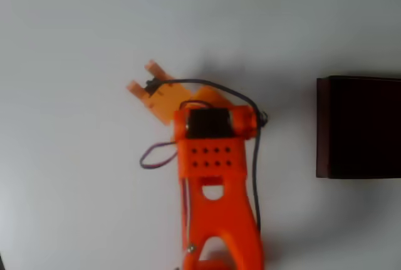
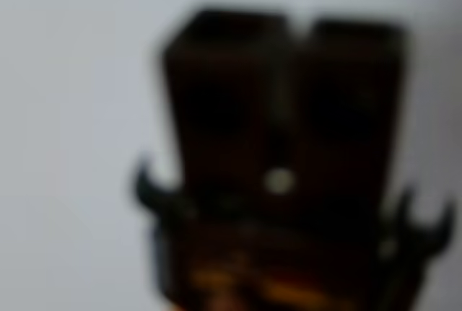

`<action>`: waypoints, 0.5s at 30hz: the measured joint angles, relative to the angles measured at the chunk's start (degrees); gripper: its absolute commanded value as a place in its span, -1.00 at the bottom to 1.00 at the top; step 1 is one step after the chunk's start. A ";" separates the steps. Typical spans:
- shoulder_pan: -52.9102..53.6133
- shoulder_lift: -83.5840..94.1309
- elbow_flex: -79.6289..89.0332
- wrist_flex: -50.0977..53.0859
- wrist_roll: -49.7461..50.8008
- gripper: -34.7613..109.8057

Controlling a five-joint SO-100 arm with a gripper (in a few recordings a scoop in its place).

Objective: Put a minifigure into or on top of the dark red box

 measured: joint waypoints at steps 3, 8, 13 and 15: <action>5.54 9.49 -1.05 6.86 -2.64 -0.52; 21.53 22.94 -5.54 17.40 -10.02 -0.51; 37.09 24.96 -6.24 17.14 -17.40 -0.51; 40.34 23.29 -6.24 14.94 -18.98 -0.51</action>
